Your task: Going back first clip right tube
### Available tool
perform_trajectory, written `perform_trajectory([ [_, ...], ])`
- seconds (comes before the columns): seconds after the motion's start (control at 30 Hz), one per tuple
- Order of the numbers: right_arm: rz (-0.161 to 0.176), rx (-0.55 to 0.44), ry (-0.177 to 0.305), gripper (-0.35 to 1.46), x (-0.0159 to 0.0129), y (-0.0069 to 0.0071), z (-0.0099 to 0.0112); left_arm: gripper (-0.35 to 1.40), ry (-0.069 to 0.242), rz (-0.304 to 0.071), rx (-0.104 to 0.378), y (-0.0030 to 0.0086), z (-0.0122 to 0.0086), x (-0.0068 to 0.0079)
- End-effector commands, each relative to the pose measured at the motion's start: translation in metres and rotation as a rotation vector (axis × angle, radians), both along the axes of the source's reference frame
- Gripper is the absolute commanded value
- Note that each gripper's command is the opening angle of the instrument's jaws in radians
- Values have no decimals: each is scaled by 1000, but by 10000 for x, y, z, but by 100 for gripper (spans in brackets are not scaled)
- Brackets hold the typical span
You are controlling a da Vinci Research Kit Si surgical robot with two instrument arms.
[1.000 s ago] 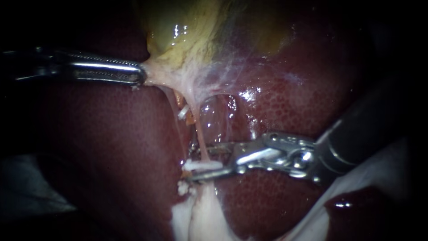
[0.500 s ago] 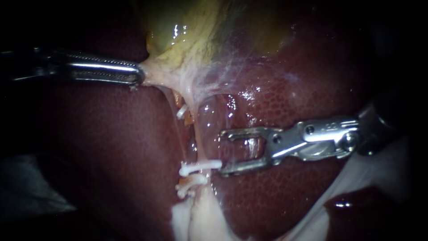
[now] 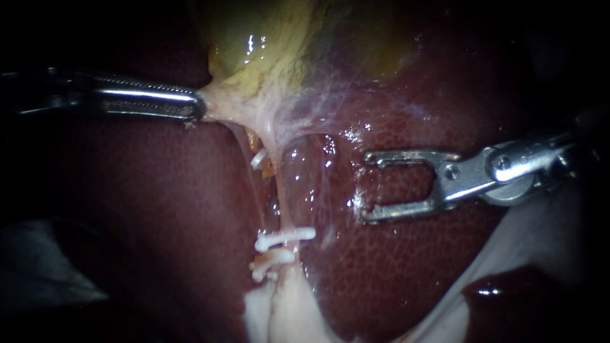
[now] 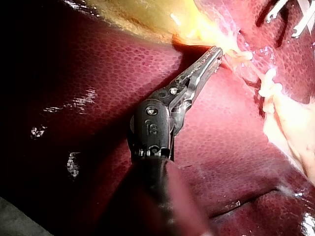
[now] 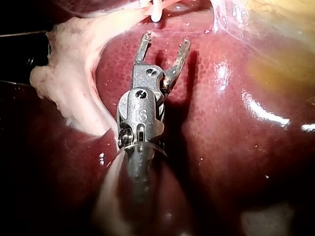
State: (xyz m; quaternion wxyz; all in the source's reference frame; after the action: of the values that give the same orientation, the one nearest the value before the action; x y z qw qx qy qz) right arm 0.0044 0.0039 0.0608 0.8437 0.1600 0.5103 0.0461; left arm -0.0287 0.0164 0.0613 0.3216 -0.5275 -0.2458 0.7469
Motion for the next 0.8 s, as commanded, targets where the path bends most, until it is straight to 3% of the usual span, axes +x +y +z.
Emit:
perform_trajectory([
  [0.03, -5, -4, -2, 50, 0, -1, -1, -35, 1, -1, 0, 0, 3, -1],
  [0.5, -19, -8, -1, 50, -9, -8, -9, -35, 13, -7, -19, 3, 57, -42],
  [0.8, -18, -6, -2, 50, -9, -6, -12, -35, 20, 4, -20, 2, 66, -40],
])
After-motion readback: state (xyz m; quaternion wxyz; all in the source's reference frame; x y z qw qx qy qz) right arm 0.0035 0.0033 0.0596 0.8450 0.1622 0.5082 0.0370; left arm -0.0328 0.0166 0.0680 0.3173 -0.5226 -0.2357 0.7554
